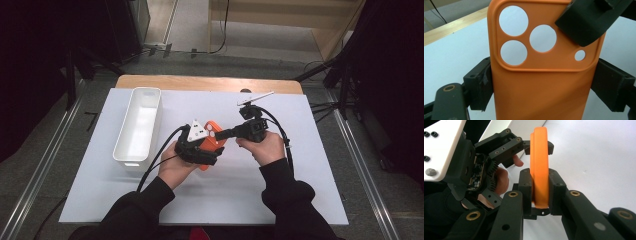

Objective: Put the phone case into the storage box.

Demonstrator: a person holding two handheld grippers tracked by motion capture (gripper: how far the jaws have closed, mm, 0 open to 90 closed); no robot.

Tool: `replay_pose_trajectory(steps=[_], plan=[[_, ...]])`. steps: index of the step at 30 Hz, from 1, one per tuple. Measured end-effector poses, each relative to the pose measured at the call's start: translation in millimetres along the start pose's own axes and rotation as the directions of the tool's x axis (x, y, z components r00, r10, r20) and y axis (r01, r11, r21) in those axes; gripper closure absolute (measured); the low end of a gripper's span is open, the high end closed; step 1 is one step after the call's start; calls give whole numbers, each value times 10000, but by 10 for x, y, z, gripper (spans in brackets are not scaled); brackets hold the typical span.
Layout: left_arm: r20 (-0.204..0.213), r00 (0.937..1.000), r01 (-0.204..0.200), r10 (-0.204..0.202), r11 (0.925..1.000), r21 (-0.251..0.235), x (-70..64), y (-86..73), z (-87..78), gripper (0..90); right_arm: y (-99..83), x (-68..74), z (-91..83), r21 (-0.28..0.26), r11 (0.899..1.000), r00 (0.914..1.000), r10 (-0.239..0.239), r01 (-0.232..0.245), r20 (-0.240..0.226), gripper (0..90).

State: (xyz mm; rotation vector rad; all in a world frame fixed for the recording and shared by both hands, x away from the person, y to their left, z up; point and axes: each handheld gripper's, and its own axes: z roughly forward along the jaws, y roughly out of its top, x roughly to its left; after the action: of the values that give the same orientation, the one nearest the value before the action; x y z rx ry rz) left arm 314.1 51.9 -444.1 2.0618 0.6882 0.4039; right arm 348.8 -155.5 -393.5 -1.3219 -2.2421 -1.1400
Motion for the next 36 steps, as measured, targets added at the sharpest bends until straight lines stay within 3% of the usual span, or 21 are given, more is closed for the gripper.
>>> replay_pose_trajectory(steps=[23, 31, 36], plan=[[303, 9995, 76, -83, 9997, 248, 3, 50, -40, 157, -1, -7, -22, -45, 10000, 9997, -60, 59, -247, 729], [428, 9991, 33, -46, 9995, 308, -20, 66, -54, 157, -2, -1, -143, -333, 9994, 9994, 45, -57, -340, 605], [435, 9990, 56, -71, 9994, 345, -2, 70, -68, 157, -11, -4, -185, -470, 9988, 9996, -167, 155, -245, 531]])
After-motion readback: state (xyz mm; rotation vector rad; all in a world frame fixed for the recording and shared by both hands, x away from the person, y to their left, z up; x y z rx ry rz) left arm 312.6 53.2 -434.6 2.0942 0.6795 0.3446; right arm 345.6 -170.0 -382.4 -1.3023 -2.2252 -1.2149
